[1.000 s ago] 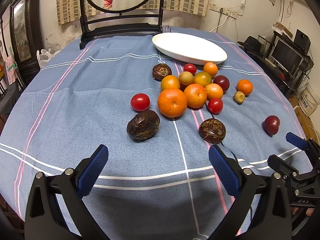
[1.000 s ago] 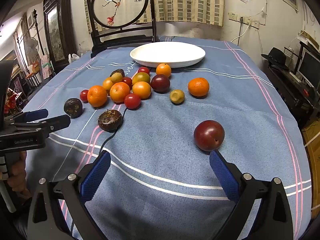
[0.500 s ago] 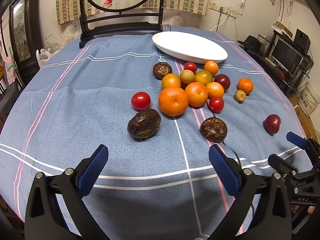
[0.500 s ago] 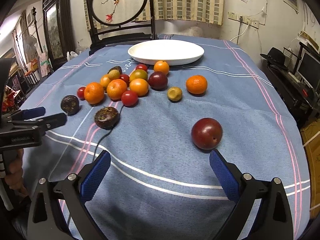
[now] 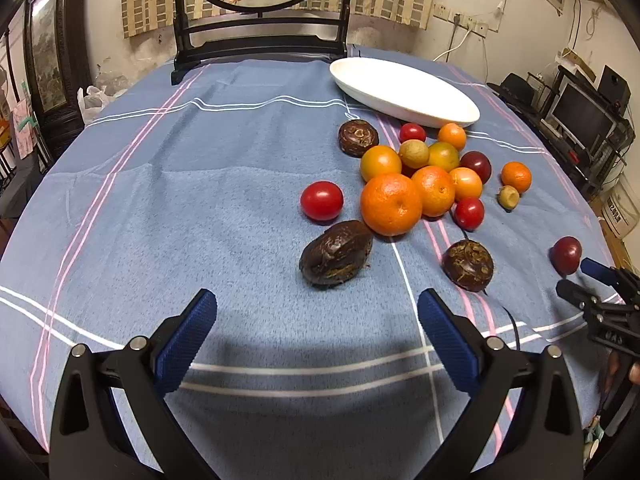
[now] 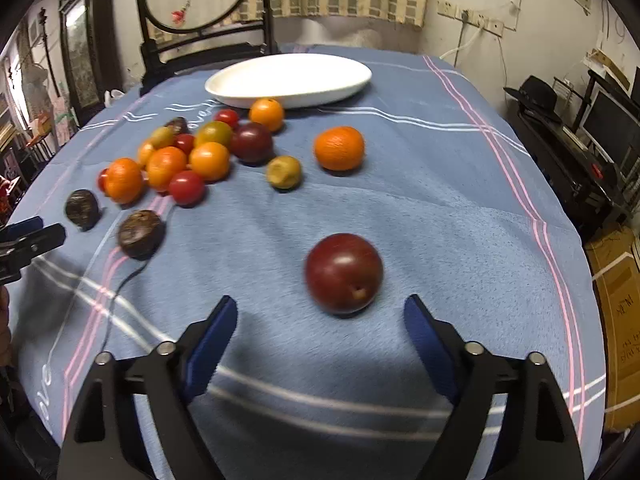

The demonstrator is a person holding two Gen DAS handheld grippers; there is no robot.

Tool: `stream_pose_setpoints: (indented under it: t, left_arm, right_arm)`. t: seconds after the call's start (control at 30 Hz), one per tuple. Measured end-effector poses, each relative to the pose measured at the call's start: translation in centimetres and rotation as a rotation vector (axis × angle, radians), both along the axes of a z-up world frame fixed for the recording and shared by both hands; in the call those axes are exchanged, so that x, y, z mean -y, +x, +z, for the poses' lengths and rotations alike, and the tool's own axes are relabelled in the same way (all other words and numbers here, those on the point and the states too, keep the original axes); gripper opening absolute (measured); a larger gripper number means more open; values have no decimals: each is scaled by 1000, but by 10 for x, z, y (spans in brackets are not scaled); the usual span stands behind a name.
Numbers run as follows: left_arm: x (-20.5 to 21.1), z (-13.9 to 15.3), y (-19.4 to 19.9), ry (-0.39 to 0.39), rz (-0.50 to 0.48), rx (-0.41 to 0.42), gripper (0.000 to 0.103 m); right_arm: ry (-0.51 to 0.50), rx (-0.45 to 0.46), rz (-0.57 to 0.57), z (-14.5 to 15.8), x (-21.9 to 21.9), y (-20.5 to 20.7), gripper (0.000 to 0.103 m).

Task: Organize fruits
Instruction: 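Put dark red plum on plate with right tool while left tool adds brown date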

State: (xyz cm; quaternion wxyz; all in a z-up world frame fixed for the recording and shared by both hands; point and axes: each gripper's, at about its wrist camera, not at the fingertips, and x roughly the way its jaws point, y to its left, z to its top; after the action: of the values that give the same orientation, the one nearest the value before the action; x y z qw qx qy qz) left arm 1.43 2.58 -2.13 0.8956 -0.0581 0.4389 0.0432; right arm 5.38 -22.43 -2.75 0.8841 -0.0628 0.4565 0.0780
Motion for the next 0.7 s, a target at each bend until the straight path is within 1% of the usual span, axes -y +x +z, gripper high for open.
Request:
stream_pose_setpoints:
  t: [0.07, 0.1, 0.13, 0.17, 0.2, 0.27, 0.33, 0.37, 0.4, 0.47, 0.53, 0.6, 0.63, 0.67, 0.7]
  left_arm:
    - [1, -2, 4, 3, -6, -6, 98]
    - [1, -2, 5, 7, -7, -9, 98]
    - [2, -3, 7, 13, -8, -10, 98]
    - [2, -3, 8, 18, -10, -10, 98]
    - [2, -3, 9, 19, -13, -11, 98]
    - [2, -5, 13, 12, -18, -28, 98]
    - [2, -5, 15, 7, -19, -33, 98]
    - [2, -5, 16, 7, -25, -31, 96]
    - [4, -6, 17, 9, -31, -34, 88]
    - [7, -9, 23, 5, -55, -55, 78]
    - [9, -14, 30, -7, -61, -79, 72]
    - [10, -18, 36, -27, -62, -97, 55]
    - [11, -18, 38, -18, -56, -90, 54]
    - [12, -18, 39, -2, -53, -81, 46]
    - [12, -18, 41, 17, -52, -77, 43]
  right_arm:
    - [4, -12, -5, -3, 1, 9, 80]
    - [-2, -18, -13, -5, 2, 15, 72]
    - [0, -24, -19, -7, 2, 18, 58]
    - [18, -39, -23, -9, 3, 23, 57]
    - [21, -35, -26, -8, 4, 26, 42]
    - [30, -25, -22, -6, 6, 26, 41]
    - [71, -12, -11, -3, 7, 22, 41]
    - [83, -7, 1, -2, 6, 20, 41]
    - [102, -1, 16, -1, 5, 17, 41]
    - [127, 6, 41, 2, 2, 11, 41]
    - [131, 11, 65, 4, -3, 7, 41]
    - [140, 20, 85, 7, -7, 3, 41]
    - [144, 24, 101, 9, -9, 1, 41]
    - [144, 27, 111, 10, -10, 0, 41]
    - [145, 30, 121, 11, -12, 0, 41]
